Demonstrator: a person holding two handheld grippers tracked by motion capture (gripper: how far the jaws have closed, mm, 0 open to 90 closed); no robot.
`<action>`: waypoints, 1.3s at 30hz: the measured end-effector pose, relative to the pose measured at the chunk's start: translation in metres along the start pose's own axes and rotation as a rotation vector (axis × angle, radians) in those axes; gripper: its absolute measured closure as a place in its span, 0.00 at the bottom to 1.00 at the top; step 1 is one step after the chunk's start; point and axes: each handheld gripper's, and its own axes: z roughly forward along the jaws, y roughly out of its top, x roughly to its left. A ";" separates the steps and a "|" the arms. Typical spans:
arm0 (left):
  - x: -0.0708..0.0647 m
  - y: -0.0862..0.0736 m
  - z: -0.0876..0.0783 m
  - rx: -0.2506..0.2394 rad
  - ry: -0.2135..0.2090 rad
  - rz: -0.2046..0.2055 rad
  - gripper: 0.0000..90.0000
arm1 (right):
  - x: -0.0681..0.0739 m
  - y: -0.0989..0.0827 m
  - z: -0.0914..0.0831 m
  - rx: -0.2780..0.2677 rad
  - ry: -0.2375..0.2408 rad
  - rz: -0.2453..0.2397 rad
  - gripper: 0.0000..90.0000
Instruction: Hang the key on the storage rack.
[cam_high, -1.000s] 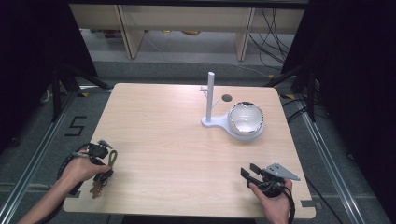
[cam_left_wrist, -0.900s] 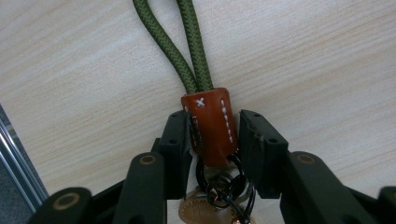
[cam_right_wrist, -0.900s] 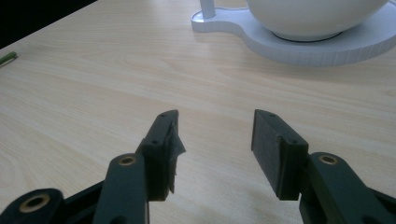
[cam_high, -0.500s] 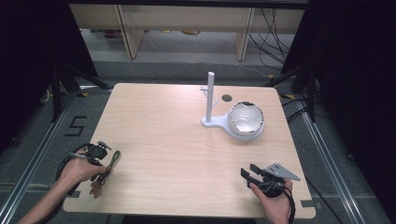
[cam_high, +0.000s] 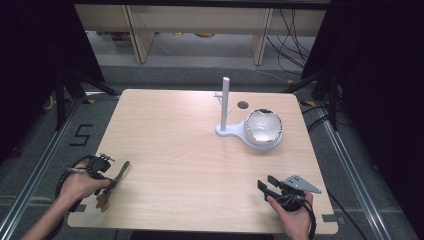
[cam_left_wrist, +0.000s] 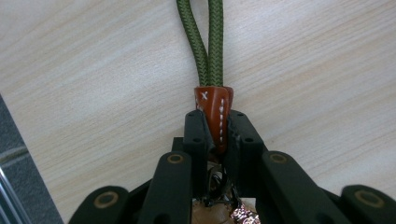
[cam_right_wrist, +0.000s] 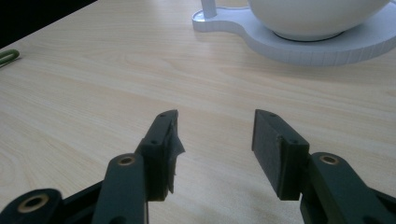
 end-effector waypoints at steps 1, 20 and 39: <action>-0.003 -0.002 -0.004 0.008 -0.004 0.001 0.88 | -0.002 0.000 0.000 -0.006 0.007 -0.022 0.57; -0.020 -0.026 -0.021 -0.364 -0.034 -0.023 0.88 | 0.001 0.000 0.000 0.006 -0.006 -0.008 0.57; -0.024 -0.040 -0.019 -0.672 0.002 -0.150 0.88 | -0.001 -0.001 0.001 -0.010 -0.034 -0.045 0.57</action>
